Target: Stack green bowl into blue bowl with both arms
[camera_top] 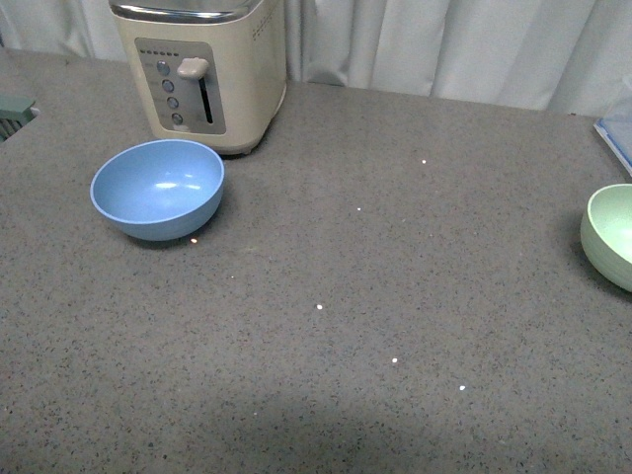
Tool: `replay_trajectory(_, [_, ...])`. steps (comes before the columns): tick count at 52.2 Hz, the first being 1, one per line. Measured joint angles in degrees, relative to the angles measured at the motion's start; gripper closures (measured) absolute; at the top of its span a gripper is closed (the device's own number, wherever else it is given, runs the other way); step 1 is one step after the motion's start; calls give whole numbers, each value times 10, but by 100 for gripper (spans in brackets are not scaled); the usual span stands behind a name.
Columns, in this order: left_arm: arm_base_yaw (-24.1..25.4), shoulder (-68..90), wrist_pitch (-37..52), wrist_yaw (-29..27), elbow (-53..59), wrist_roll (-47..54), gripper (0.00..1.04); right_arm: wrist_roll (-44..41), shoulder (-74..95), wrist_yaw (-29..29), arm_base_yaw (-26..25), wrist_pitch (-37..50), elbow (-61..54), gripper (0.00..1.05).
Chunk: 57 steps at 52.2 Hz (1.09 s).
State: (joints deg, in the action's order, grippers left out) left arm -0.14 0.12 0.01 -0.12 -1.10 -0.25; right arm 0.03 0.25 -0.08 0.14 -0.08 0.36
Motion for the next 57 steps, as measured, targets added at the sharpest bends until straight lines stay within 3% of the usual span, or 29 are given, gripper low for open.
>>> replay_trajectory(57, [0, 0, 0, 0, 0, 0, 6, 0, 0, 0, 0, 0, 0, 9])
